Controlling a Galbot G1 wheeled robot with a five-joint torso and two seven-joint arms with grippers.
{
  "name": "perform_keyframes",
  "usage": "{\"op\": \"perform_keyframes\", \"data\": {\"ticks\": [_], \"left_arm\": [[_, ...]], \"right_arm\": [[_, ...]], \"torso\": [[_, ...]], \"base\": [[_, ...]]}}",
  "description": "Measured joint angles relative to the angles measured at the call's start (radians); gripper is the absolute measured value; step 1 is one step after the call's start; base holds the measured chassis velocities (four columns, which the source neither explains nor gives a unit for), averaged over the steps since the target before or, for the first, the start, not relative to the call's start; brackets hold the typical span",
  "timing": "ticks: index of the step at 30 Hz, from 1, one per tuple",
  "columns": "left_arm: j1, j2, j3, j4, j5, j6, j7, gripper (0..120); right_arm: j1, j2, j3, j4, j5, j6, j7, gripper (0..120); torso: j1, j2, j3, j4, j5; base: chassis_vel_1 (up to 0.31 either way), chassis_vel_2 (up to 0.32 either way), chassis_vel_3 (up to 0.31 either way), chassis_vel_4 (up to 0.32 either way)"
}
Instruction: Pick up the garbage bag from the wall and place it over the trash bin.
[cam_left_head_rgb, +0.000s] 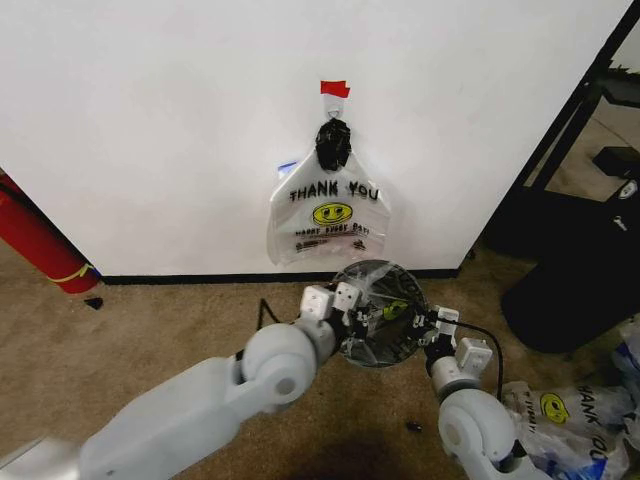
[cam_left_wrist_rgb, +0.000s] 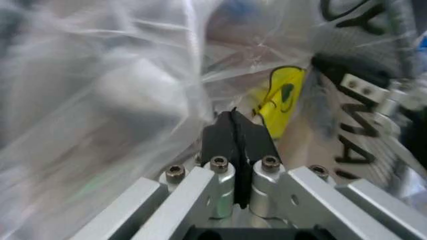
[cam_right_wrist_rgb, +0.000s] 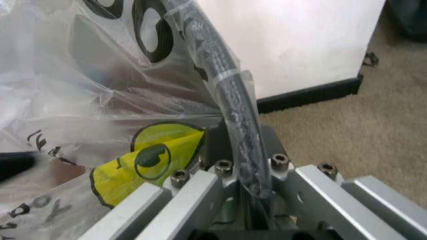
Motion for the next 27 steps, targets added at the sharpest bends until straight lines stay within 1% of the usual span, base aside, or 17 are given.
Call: {"op": "perform_keyframes", "data": {"ticks": [1, 3, 5, 7, 8, 9, 11, 15, 17, 20, 27], "left_arm": [[0.000, 0.000, 0.000, 0.000, 0.000, 0.000, 0.000, 0], [-0.011, -0.034, 0.017, 0.042, 0.023, 0.000, -0.010, 0], [-0.024, -0.059, 0.039, 0.075, 0.072, -0.003, -0.010, 0], [-0.037, -0.081, 0.056, 0.105, 0.096, -0.002, -0.013, 0], [-0.037, -0.081, 0.056, 0.105, 0.096, -0.002, -0.013, 0], [-0.048, -0.101, 0.065, 0.134, 0.105, 0.001, -0.021, 0], [-0.064, -0.121, 0.077, 0.179, 0.113, 0.007, -0.031, 0], [-0.084, -0.143, 0.094, 0.245, 0.116, 0.011, -0.034, 0], [-0.086, -0.146, 0.095, 0.255, 0.116, 0.011, -0.034, 0], [-0.099, -0.176, 0.105, 0.326, 0.114, 0.011, -0.035, 0], [-0.121, -0.212, 0.117, 0.421, 0.113, 0.006, -0.033, 0]], "right_arm": [[0.000, 0.000, 0.000, 0.000, 0.000, 0.000, 0.000, 0], [-0.001, 0.000, -0.003, 0.005, -0.012, 0.004, -0.004, 0], [-0.004, -0.001, -0.007, 0.008, -0.030, 0.011, -0.012, 0], [-0.008, -0.001, -0.009, 0.012, -0.042, 0.015, -0.017, 0], [-0.008, -0.001, -0.009, 0.012, -0.042, 0.015, -0.017, 0], [-0.010, -0.001, -0.011, 0.014, -0.050, 0.017, -0.021, 0], [-0.013, -0.001, -0.013, 0.021, -0.058, 0.020, -0.026, 0], [-0.019, -0.010, -0.013, 0.039, -0.059, 0.020, -0.032, 0], [-0.020, -0.011, -0.012, 0.042, -0.058, 0.020, -0.033, 0], [-0.026, -0.018, -0.010, 0.055, -0.057, 0.020, -0.038, 0], [-0.044, -0.022, -0.007, 0.076, -0.056, 0.019, -0.054, 0]], "torso": [[0.000, 0.000, 0.000, 0.0000, 0.0000], [0.000, 0.000, 0.000, 0.0001, 0.0000], [0.000, 0.000, 0.000, 0.0001, 0.0001], [0.000, 0.000, 0.000, 0.0001, 0.0001], [0.000, 0.000, 0.000, 0.0001, 0.0001], [0.000, 0.000, 0.000, 0.0000, 0.0000], [0.000, 0.000, 0.000, -0.0002, 0.0001], [0.000, 0.000, 0.000, 0.0002, 0.0001], [0.000, 0.000, 0.000, 0.0002, 0.0001], [0.000, 0.000, 0.000, 0.0000, 0.0001], [0.000, 0.000, 0.000, -0.0001, 0.0000]], "base": [[0.000, 0.000, 0.000, 0.000], [0.000, 0.000, 0.000, 0.000], [0.000, 0.000, 0.000, 0.000], [0.000, 0.000, 0.000, 0.000], [0.000, 0.000, 0.000, 0.000], [0.000, 0.000, 0.000, 0.000], [0.000, 0.000, 0.000, 0.000], [0.000, 0.000, 0.000, 0.000], [0.000, 0.000, 0.000, 0.000], [0.000, 0.000, 0.000, 0.000], [0.000, 0.000, 0.000, 0.000]]}}
